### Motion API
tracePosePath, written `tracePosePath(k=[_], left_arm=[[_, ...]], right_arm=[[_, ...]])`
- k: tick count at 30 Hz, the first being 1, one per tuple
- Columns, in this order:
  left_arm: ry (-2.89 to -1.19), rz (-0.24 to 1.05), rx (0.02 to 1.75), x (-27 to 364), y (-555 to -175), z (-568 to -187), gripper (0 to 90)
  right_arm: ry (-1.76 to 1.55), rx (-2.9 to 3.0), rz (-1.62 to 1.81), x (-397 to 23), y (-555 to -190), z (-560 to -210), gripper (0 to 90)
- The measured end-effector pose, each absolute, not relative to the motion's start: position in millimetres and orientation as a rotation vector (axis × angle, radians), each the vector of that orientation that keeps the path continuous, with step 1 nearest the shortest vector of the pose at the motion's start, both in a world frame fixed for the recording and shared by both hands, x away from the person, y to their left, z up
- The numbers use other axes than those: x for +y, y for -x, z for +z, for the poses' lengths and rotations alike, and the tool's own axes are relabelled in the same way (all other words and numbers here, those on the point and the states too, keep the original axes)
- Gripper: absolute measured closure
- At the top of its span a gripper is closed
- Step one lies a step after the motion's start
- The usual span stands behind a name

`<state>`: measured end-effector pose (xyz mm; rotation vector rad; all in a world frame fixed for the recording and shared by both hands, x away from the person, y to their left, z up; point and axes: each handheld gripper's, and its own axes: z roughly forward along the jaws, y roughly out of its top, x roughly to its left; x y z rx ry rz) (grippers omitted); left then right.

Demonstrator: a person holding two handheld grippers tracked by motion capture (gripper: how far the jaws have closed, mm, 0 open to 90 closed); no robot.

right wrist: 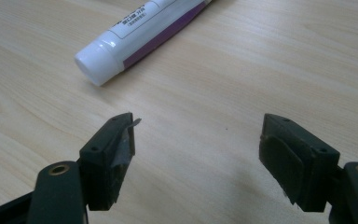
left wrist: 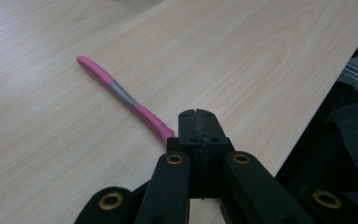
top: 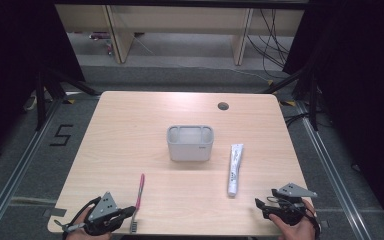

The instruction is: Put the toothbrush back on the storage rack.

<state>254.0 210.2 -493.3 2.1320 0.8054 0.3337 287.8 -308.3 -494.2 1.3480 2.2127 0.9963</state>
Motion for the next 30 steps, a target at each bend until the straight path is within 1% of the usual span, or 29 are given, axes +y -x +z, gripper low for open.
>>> tracePosePath(k=[4,10,30], left_arm=[[-2.153,0.305,0.781,203.4,-252.2,-496.7,89.6],[-2.189,0.311,0.784,202.2,-252.1,-498.7,89.6],[-2.198,0.301,0.798,201.5,-252.5,-501.0,89.6]], right_arm=[[-1.359,2.207,0.987,-308.5,-287.0,-493.9,27.5],[-1.355,2.213,0.99,-307.9,-287.3,-494.4,27.5],[-1.357,2.221,0.973,-306.6,-287.1,-495.2,27.5]])
